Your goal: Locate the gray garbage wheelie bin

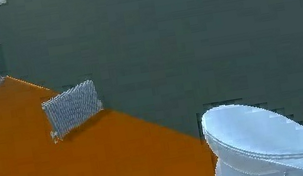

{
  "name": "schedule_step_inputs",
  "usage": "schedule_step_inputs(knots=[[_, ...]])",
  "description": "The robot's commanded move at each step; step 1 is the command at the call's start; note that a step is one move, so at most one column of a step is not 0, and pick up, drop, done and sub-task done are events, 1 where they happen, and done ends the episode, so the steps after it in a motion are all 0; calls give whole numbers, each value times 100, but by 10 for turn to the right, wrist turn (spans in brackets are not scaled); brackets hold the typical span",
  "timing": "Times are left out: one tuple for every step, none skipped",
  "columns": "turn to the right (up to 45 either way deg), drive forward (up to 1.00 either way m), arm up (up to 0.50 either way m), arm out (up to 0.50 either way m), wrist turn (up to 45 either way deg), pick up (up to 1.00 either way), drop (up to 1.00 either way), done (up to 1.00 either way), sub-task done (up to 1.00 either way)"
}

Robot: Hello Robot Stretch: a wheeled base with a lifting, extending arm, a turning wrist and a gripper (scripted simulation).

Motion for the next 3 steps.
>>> schedule_step_inputs(knots=[[0,55,0,0,0,0,0,0,0],[-450,0,0,0,0,0,0,0,0],[0,75,0,0,0,0,0,0,0]])
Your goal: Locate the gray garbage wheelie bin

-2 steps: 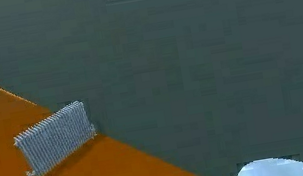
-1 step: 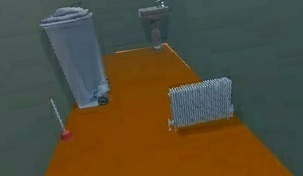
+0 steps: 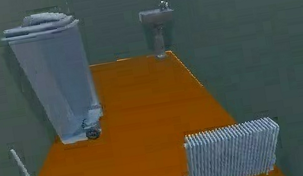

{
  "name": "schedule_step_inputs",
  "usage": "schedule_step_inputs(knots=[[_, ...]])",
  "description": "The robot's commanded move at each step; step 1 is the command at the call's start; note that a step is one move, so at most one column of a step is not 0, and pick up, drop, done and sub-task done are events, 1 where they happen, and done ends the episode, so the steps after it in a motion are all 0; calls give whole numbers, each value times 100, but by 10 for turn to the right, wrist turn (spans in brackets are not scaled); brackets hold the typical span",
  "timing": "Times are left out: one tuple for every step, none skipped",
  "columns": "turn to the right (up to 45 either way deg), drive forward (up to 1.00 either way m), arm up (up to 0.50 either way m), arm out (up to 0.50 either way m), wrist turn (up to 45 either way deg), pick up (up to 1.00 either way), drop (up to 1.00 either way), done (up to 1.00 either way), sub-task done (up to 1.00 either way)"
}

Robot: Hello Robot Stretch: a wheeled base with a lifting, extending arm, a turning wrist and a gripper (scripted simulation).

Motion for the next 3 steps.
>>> schedule_step_inputs(knots=[[-270,0,0,0,0,0,0,0,0],[0,80,0,0,0,0,0,0,0],[330,0,0,0,0,0,0,0,0]])
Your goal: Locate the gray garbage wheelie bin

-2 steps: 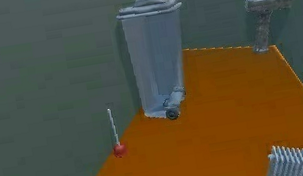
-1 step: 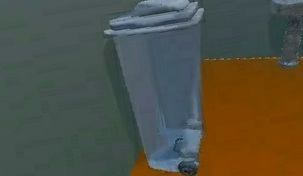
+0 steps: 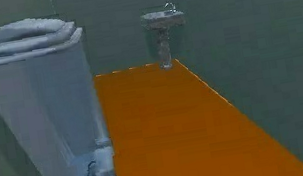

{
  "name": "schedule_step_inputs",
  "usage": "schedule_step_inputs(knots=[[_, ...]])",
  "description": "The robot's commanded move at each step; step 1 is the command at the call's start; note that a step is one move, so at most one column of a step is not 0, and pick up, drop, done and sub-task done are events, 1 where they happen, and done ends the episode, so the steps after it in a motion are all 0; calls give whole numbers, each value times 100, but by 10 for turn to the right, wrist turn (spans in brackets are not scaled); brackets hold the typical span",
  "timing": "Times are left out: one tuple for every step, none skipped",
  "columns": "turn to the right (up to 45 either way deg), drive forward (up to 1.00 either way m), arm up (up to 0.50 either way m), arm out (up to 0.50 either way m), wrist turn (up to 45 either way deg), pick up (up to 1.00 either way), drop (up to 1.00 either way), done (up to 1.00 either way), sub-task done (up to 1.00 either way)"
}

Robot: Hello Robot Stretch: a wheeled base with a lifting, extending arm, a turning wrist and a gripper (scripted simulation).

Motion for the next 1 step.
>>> schedule_step_inputs(knots=[[0,45,0,0,0,0,0,0,0]])
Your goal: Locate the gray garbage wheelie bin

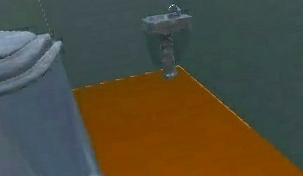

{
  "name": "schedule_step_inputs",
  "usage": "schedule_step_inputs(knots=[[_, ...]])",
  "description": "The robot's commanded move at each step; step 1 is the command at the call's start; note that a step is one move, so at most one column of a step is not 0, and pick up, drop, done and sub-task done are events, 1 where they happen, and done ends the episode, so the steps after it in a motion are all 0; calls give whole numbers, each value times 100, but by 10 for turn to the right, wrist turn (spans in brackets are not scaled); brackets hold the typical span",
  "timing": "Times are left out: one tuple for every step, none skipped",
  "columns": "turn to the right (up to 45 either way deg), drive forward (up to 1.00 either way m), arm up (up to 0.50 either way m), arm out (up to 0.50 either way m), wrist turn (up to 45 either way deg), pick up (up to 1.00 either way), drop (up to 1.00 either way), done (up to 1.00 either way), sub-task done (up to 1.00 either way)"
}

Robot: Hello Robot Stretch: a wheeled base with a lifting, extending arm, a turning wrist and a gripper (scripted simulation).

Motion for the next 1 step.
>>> schedule_step_inputs(knots=[[-360,0,0,0,0,0,0,0,0]])
